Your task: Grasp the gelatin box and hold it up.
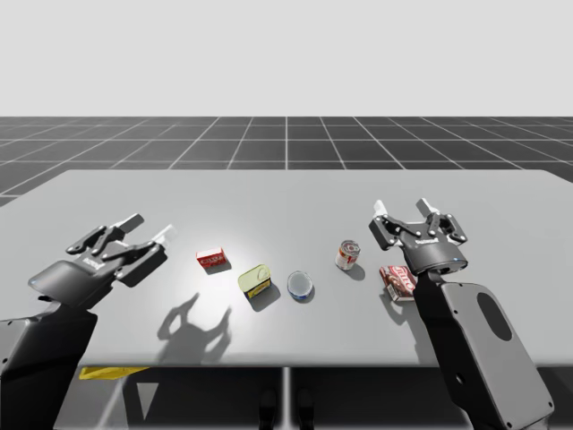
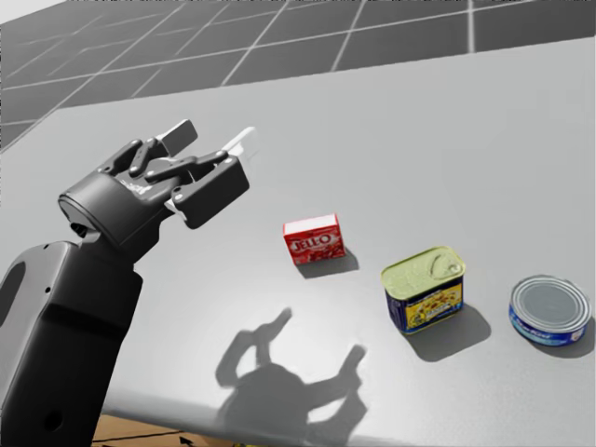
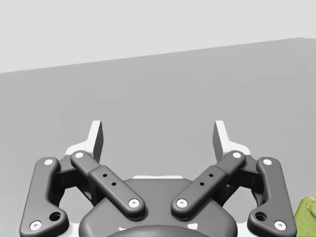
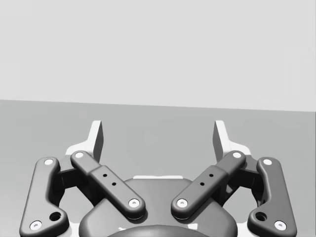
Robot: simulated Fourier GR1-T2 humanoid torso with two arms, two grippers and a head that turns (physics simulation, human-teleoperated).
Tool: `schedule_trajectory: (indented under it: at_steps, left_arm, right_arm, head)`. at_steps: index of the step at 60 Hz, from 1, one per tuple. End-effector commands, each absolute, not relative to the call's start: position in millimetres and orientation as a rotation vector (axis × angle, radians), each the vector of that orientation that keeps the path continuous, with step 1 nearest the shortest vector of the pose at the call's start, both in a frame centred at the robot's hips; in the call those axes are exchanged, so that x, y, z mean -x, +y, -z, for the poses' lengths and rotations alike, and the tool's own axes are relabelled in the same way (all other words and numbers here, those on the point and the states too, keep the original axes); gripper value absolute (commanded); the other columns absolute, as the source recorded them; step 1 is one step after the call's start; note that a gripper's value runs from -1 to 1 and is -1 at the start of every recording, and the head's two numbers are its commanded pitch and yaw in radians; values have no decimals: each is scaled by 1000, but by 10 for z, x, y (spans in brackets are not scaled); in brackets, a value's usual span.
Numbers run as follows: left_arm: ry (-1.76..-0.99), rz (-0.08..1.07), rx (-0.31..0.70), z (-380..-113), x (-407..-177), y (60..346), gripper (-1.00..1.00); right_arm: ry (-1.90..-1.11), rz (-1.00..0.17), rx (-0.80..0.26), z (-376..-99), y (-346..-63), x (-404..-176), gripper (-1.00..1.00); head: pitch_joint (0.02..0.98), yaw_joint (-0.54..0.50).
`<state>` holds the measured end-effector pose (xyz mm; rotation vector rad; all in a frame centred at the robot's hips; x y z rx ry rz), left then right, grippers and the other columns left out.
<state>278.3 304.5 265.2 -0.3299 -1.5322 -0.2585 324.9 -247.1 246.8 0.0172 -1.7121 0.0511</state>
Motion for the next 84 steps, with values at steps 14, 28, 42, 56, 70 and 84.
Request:
schedule_trajectory:
  at_steps: [14,28,42,56,70,84]
  left_arm:
    - [-1349,518,442,-1998,-2748,3329,-1000]
    - [-1291,622,498,-1779,-2865,3365,-1000]
    - [-1226,652,506,-1592,-3077,3319,-1000]
    - [-1181,691,505,-1522,-3238,3219,-1000]
    - [-1143,708,527,-1438,-3423,3087,-1000]
    - [-1120,712,571,-1360,-3496,3031,-1000]
  right_arm:
    - [-1719,-27,-22,-2486,-2506,-3241,-1000]
    - [-1723,-18,-32,-2494,-2521,-3243,-1000]
    - [-1724,-21,-32,-2491,-2531,-3245,-1000]
    - [-1726,-20,-35,-2494,-2537,-3243,-1000]
    - [-1728,-18,-35,-2499,-2546,-3249,-1000]
    - [-1727,-17,-33,-2500,-2548,-3249,-1000]
  head:
    - [767,380]
    - [772,384]
    - [777,386]
    - [780,385]
    - [781,381]
    - [779,374]
